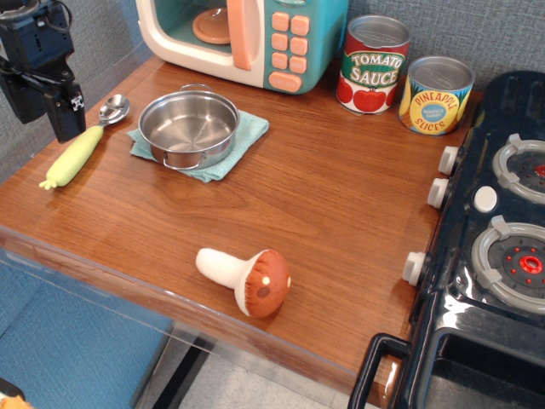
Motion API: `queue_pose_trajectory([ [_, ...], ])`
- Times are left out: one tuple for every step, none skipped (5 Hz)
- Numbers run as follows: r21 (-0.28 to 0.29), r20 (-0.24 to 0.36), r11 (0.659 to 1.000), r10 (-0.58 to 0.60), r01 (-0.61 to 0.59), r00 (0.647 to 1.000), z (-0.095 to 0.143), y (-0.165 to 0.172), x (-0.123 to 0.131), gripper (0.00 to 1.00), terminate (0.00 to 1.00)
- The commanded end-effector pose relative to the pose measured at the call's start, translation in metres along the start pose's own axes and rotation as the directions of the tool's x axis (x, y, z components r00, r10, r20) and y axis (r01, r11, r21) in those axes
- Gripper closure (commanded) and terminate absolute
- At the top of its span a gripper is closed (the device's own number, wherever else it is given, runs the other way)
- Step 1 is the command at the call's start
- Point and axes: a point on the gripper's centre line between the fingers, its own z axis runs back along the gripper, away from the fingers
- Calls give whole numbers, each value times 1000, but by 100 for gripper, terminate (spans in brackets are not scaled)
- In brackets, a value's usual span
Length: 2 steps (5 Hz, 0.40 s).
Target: Place the yellow spoon on the other side of the silver pot.
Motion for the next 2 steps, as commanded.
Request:
queue_pose_trajectory([
  [51, 50, 999, 3, -5, 999, 28, 4, 2, 0, 0],
  [51, 50, 999, 3, -5, 999, 28, 4, 2, 0, 100],
])
